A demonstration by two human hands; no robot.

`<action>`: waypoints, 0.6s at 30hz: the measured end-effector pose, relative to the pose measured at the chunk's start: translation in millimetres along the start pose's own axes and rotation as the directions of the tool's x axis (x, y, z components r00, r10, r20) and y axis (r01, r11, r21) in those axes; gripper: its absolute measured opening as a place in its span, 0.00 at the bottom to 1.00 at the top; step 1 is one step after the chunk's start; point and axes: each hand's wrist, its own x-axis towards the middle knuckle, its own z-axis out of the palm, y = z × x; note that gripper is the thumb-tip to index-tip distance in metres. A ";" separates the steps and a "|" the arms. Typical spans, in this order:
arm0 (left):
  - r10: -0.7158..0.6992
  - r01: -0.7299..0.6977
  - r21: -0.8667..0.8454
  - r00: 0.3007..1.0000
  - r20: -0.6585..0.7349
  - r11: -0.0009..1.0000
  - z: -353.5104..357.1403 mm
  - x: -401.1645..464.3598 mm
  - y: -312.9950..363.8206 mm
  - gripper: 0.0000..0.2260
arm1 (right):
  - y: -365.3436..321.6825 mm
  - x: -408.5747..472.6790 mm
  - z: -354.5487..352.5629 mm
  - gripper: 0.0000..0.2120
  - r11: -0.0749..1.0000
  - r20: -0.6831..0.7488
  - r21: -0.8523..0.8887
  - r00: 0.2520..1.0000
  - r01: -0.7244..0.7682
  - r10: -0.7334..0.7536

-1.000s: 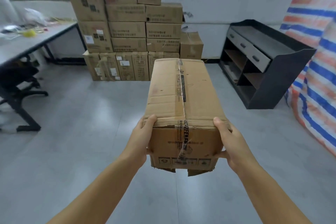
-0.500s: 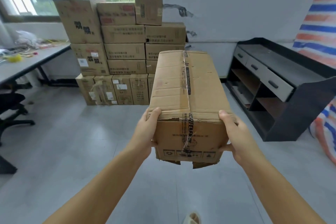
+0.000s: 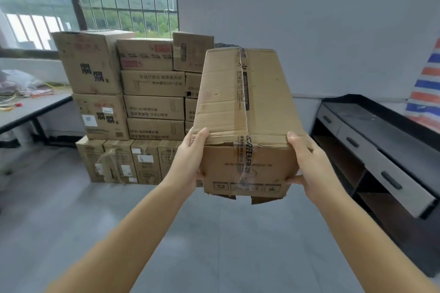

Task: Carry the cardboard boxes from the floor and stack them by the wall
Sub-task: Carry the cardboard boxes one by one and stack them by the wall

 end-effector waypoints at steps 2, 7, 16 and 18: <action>0.033 -0.033 0.001 0.999 -0.001 0.999 7.7 48.6 10.7 0.22 | -8.2 45.0 14.2 0.21 0.999 0.008 -0.006 0.999 0.042 -0.042; 0.117 -0.115 -0.029 0.992 0.054 0.993 19.1 179.7 37.5 0.23 | -24.8 163.1 59.2 0.27 0.995 -0.019 0.012 0.995 0.100 -0.099; 0.275 -0.281 0.009 0.946 0.173 0.960 38.2 399.0 122.8 0.24 | -77.8 358.7 136.1 0.25 0.961 -0.092 0.038 0.959 0.272 -0.268; 0.299 -0.306 0.005 0.933 0.199 0.952 42.7 439.4 130.6 0.22 | -83.1 397.7 148.7 0.25 0.957 -0.105 0.040 0.953 0.289 -0.283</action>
